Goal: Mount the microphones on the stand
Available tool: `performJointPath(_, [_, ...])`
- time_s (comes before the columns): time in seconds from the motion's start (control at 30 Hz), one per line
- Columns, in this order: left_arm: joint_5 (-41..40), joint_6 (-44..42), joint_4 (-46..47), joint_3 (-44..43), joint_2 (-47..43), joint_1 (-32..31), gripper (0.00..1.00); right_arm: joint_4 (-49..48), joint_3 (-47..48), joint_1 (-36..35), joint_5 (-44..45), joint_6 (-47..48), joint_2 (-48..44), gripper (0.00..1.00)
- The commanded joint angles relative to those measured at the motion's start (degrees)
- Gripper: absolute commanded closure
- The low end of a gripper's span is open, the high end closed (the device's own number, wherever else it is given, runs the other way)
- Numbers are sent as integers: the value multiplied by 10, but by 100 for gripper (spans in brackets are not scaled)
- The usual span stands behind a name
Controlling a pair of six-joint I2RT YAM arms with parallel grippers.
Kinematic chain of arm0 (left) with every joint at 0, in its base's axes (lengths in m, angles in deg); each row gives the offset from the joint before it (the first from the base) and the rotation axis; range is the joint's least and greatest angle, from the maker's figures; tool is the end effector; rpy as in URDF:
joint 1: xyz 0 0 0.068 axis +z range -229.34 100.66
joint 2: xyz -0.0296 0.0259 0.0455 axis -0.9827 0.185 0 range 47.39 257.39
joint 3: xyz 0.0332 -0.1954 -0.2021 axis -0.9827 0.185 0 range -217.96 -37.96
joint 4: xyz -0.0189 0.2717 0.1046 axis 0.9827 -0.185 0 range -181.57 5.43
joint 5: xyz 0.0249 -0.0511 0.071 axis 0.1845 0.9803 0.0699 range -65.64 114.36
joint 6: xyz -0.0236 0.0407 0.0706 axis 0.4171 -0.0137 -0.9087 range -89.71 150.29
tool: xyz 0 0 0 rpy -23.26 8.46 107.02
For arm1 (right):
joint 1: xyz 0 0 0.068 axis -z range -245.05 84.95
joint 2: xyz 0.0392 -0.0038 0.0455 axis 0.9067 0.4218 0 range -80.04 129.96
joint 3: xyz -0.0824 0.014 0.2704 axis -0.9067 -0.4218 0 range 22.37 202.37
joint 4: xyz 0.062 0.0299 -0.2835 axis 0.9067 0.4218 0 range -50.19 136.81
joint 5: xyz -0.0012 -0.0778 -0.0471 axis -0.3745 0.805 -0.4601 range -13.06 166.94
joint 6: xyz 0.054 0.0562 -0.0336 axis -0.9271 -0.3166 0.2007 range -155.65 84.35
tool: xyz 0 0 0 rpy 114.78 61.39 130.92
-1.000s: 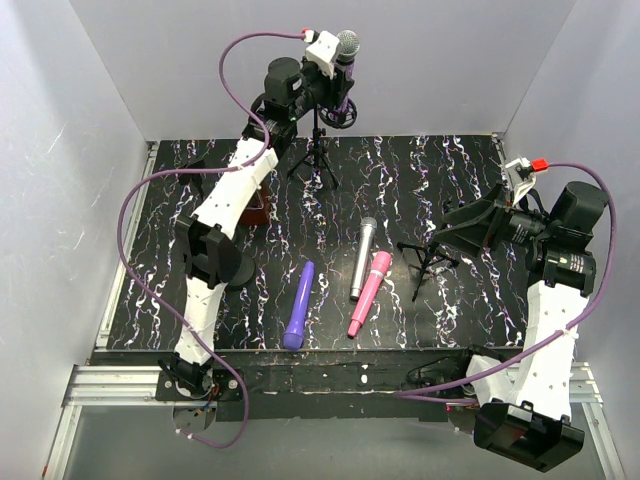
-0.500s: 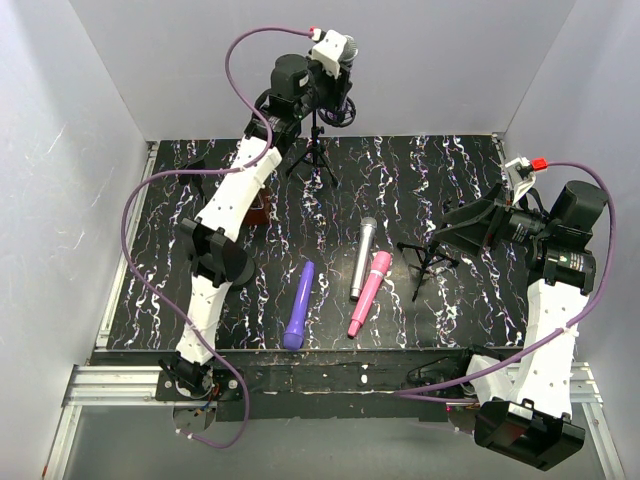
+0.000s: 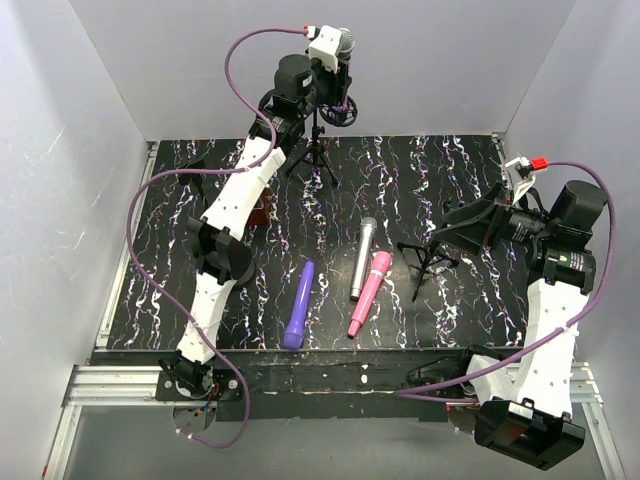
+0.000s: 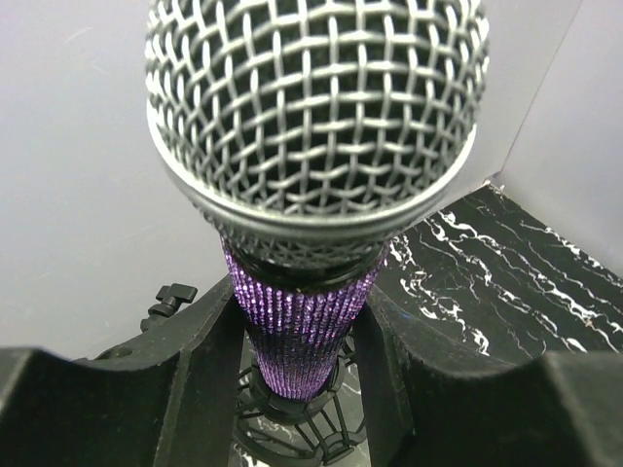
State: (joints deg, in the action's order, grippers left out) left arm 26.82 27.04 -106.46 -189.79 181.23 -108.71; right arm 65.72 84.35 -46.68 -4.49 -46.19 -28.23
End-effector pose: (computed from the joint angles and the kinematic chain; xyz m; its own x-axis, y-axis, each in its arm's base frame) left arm 0.5242 -0.2987 0.4442 -0.0291 0.0814 -0.9963 0.5298 0.8464 0.0537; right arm 0.2077 0.0088 0.4142 -0.4099 0.1649 -0.8971 -0.7946 0.4183 0.4400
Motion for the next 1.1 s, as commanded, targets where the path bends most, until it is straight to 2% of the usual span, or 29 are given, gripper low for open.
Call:
performJointPath(0.0, [-25, 47, -113, 48, 67, 14, 100, -17, -5, 3, -11, -4, -7, 12])
performJointPath(0.17, [-8, 63, 15, 186, 10, 15, 100, -17, -6, 3, -13, -4, -10, 12])
performJointPath(0.47, [-2, 45, 4, 194, -21, 18, 99, -17, -6, 3, -16, -4, -12, 12])
performJointPath(0.63, [4, 50, 21, 220, -56, 19, 77, -17, -5, 3, -17, -4, -14, 12])
performJointPath(0.87, [29, 47, 56, 247, -89, 19, 31, -17, -5, 3, -17, -5, -16, 11])
performJointPath(0.93, [36, 51, 72, 255, -91, 19, 21, -17, -5, 3, -18, -7, -15, 12])
performJointPath(1.07, [48, 62, 94, 257, -89, 21, 12, -17, -5, 3, -19, -6, -16, 11])
